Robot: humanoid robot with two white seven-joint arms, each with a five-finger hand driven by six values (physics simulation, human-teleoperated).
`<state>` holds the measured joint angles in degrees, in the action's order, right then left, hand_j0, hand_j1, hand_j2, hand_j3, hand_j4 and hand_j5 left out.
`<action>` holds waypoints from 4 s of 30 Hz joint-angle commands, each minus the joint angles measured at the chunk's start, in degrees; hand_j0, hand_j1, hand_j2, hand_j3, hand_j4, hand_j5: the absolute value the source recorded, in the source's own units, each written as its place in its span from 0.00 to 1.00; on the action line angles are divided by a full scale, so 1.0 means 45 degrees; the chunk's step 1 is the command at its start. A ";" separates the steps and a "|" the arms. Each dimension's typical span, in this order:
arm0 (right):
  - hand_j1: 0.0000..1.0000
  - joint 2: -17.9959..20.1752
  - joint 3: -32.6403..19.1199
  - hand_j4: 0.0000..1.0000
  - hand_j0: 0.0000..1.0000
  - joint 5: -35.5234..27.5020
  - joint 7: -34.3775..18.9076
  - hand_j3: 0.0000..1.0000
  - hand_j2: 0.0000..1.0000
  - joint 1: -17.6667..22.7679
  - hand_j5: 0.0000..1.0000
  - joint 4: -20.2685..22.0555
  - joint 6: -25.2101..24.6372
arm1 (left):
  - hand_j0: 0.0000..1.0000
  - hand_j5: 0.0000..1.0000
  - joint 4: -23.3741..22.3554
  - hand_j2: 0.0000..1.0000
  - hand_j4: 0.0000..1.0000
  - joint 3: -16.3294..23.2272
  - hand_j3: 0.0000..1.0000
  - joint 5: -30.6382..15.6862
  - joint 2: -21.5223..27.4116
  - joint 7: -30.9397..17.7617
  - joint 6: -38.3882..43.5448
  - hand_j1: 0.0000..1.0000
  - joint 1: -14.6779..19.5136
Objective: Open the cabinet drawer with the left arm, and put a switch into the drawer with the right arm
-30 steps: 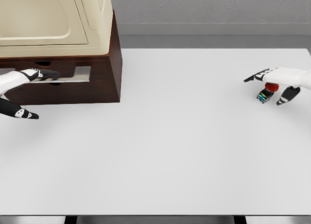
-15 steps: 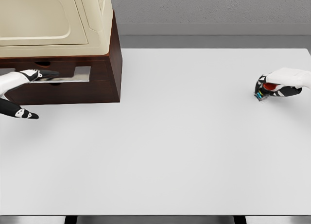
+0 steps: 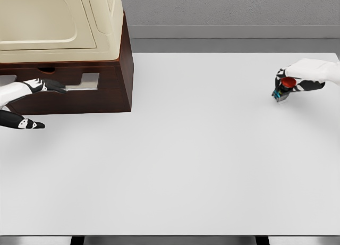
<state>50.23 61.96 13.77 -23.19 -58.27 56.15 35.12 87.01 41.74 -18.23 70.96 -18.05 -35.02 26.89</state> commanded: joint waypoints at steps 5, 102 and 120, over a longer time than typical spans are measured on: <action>0.43 -0.0009 -0.0389 0.43 0.43 -0.0131 0.0056 0.43 0.43 0.0000 0.43 0.1057 -0.0027 | 0.82 0.82 0.0080 0.82 0.82 -0.0038 0.82 -0.0402 0.0207 -0.0189 0.0004 0.82 0.0000; 0.45 -0.2119 -0.1717 0.45 0.45 -0.3158 0.0115 0.45 0.45 -0.2051 0.45 0.6409 -0.0027 | 0.90 0.90 0.2032 0.90 0.90 -0.0897 0.90 -0.2374 0.2961 -0.0033 0.0004 0.90 -0.1914; 0.45 -0.2509 -0.1600 0.45 0.45 -0.3080 0.0017 0.45 0.45 -0.2070 0.45 0.5393 -0.0027 | 0.88 0.88 0.1993 0.88 0.88 -0.0702 0.88 -0.2179 0.2199 -0.0052 0.0004 0.88 -0.2109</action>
<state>38.94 54.74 0.28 -23.11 -67.68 81.89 35.13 95.92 38.62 -27.78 80.87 -18.16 -35.02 17.31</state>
